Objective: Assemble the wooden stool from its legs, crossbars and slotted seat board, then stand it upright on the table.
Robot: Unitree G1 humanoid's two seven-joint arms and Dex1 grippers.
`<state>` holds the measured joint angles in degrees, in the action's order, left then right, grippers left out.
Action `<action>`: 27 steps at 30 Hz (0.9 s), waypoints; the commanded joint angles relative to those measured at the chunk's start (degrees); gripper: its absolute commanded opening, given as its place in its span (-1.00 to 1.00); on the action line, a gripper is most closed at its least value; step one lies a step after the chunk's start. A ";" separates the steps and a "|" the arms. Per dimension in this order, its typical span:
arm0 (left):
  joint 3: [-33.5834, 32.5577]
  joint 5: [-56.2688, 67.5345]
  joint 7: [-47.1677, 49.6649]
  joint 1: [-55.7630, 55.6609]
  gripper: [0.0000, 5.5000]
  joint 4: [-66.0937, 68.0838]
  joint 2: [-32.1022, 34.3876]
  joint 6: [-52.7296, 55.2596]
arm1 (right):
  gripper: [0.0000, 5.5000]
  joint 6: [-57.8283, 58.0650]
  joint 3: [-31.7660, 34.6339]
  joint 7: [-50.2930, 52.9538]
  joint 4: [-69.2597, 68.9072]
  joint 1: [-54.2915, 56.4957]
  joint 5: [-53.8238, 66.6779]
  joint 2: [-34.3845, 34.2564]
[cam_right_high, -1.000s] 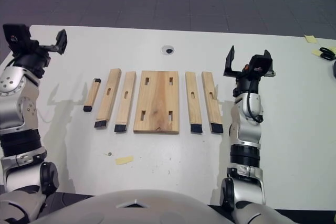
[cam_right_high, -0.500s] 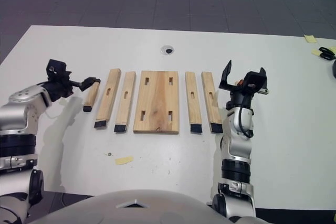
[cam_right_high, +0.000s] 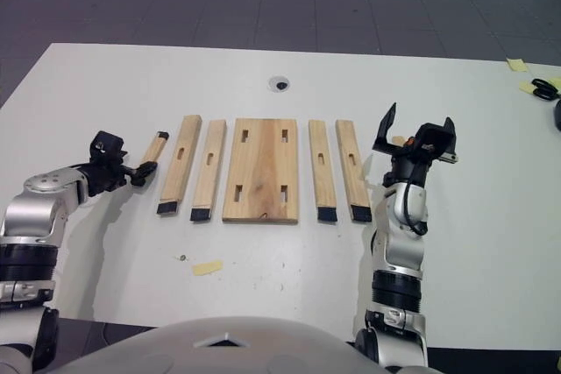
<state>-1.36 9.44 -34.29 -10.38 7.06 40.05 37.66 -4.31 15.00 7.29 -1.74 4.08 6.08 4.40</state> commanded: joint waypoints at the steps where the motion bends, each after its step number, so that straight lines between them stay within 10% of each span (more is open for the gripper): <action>1: 6.48 -3.97 -4.05 5.57 0.20 5.36 2.83 0.69 | 0.96 0.72 -0.01 0.92 -1.49 -0.75 -0.22 -0.93; 11: 10.81 -3.76 -11.26 9.56 -0.50 7.13 8.53 0.15 | 0.96 2.22 0.34 0.68 -4.48 -2.42 -0.05 -0.97; 17: 13.91 -5.80 -15.64 8.40 -0.53 9.65 11.54 -3.51 | 0.96 2.85 0.30 1.33 -6.04 -3.18 -0.29 -1.55; 27: -4.59 7.79 -0.02 -16.65 -0.53 -4.67 -3.87 -13.05 | 0.96 12.24 -3.38 -10.89 -14.84 2.36 22.94 -4.39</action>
<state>-5.46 11.88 -31.75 -23.09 12.03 39.81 25.07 2.29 13.82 1.54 -11.48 3.62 17.43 2.04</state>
